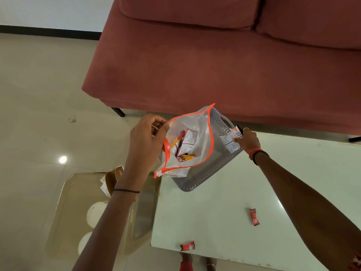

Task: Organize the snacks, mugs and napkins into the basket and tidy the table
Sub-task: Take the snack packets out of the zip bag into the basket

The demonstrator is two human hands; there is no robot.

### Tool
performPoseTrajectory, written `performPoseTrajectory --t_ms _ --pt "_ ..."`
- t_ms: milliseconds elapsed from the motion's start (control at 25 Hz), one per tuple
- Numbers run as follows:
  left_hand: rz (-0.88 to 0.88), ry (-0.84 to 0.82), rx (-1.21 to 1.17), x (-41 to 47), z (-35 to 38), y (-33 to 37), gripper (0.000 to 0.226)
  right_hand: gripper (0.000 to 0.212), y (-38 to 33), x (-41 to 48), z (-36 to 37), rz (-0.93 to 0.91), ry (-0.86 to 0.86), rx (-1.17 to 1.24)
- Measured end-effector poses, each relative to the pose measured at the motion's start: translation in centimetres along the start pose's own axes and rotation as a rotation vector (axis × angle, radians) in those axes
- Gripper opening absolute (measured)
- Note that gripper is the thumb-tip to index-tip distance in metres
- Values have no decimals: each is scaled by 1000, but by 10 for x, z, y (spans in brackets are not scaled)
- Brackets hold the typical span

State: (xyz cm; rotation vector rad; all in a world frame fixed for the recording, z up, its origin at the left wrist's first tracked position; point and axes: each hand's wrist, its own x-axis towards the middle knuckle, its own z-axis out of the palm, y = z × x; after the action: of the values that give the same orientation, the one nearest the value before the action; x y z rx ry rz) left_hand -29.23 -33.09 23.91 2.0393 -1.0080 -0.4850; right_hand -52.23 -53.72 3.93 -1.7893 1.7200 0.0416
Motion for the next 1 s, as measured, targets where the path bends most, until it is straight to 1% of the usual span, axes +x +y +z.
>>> performPoseTrajectory --t_ms 160,360,440,520,600,680,760,800,880,960,1000 --pt "-8 -14 -12 1 8 -2 12 31 4 15 14 -13 -5 -48" --pt "-16 -28 4 -3 14 -5 12 39 6 27 18 -55 10 -192" --pt "-9 -26 26 -4 15 -5 11 43 6 29 13 -48 -23 -197" --pt "1 -19 34 -6 15 -4 11 52 5 31 6 -40 -44 -180" --pt "4 -19 32 -9 14 -3 10 61 3 28 -3 -68 -42 -152" --pt "6 -19 28 -14 14 0 11 64 3 20 -13 -100 -36 -132" --pt "7 -13 32 -19 14 3 11 58 -5 5 -30 -142 -12 -82" --pt "5 -11 30 -22 14 5 12 51 -14 -5 -41 -177 24 -22" --pt "-4 -14 26 -28 15 8 16 31 -45 -41 -73 -249 135 163" --pt "-9 -22 34 -34 15 12 16 21 -79 -98 -115 -388 233 301" --pt "-6 -23 39 -38 16 14 15 17 -95 -131 -136 -486 212 350"
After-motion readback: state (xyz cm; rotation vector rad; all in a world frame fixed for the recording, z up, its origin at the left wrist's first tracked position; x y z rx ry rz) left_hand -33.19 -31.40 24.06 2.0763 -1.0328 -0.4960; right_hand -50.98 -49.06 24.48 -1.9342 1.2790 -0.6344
